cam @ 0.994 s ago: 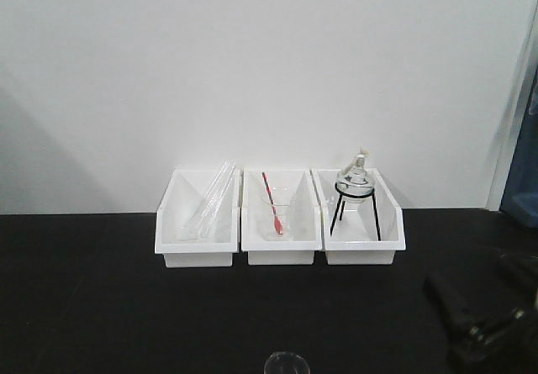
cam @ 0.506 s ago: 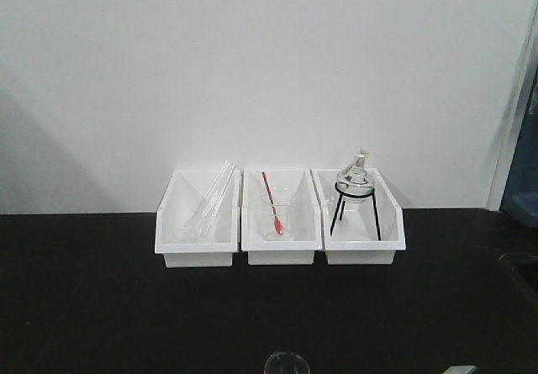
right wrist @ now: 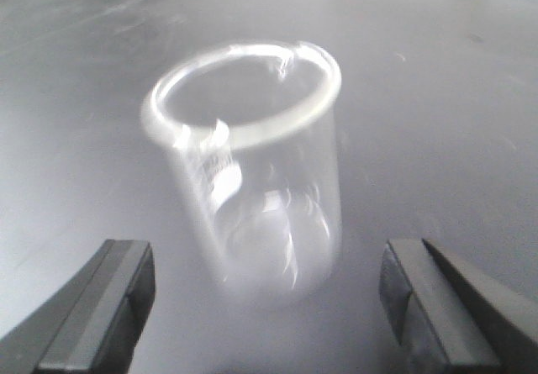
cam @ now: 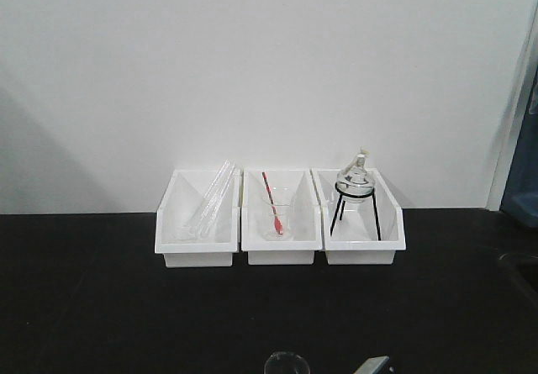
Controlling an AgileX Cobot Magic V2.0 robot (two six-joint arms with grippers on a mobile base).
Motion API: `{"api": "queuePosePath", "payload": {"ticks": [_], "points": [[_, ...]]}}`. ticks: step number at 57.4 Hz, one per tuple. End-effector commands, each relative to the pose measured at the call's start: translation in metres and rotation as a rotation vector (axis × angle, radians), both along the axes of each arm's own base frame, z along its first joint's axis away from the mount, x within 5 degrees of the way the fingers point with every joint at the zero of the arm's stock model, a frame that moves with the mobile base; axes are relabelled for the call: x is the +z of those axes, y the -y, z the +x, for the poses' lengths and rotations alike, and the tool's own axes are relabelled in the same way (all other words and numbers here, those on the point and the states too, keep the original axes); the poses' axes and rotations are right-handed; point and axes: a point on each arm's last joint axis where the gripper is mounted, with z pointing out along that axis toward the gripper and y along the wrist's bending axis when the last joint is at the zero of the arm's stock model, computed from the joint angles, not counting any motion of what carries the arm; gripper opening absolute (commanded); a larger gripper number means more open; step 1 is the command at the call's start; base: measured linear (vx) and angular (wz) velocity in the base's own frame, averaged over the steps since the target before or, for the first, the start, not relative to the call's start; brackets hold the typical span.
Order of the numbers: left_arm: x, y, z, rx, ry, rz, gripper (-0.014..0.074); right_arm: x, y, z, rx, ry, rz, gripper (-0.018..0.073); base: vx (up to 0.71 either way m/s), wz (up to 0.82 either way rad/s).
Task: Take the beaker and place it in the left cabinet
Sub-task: 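Close the right gripper around the glass beaker and lift it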
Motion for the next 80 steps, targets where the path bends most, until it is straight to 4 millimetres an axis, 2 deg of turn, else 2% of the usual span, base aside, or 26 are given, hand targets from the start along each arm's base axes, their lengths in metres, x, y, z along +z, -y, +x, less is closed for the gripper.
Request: {"api": "queuePosePath", "payload": {"ticks": [1, 20, 27, 35, 44, 45, 53, 58, 68, 74, 80], "points": [[0.003, 0.000, -0.001, -0.004, 0.080, -0.033, 0.0001, 0.032, -0.014, 0.018, -0.001, 0.215, 0.191, 0.0592, 0.00, 0.00], [0.003, 0.000, -0.001, -0.004, 0.080, -0.033, 0.0001, 0.027, -0.054, 0.047, 0.077, 0.275, 0.213, 0.0590, 0.00, 0.00], [0.003, 0.000, -0.001, -0.004, 0.080, -0.033, 0.0001, 0.028, -0.061, 0.054, 0.077, 0.290, 0.212, 0.0540, 0.00, 0.00], [0.003, 0.000, -0.001, -0.004, 0.080, -0.033, 0.0001, 0.032, -0.060, 0.058, 0.058, 0.297, 0.217, 0.0348, 0.00, 0.00], [0.003, 0.000, -0.001, -0.004, 0.080, -0.033, 0.0001, 0.039, -0.059, 0.056, 0.051, 0.269, 0.238, 0.0018, 0.00, 0.00], [0.003, 0.000, -0.001, -0.004, 0.080, -0.033, 0.0001, 0.042, -0.059, 0.056, 0.050, 0.266, 0.237, -0.0016, 0.00, 0.00], [0.003, 0.000, -0.001, -0.004, 0.080, -0.033, 0.0001, 0.060, -0.056, 0.051, 0.029, 0.193, 0.230, -0.0011, 0.00, 0.00], [0.003, 0.000, -0.001, -0.004, 0.080, -0.033, 0.0001, 0.080, -0.050, 0.044, -0.005, 0.168, 0.178, -0.0006, 0.00, 0.00], [0.003, 0.000, -0.001, -0.004, 0.080, -0.033, 0.0001, 0.133, -0.032, 0.023, -0.088, 0.145, 0.077, -0.0006, 0.00, 0.00], [0.003, 0.000, -0.001, -0.004, 0.080, -0.033, 0.0001, 0.171, -0.017, 0.003, -0.166, 0.116, 0.065, -0.0006, 0.00, 0.00], [0.003, 0.000, -0.001, -0.004, 0.080, -0.033, 0.0001, 0.199, -0.001, -0.019, -0.228, 0.130, 0.026, -0.0006, 0.00, 0.00]]}}
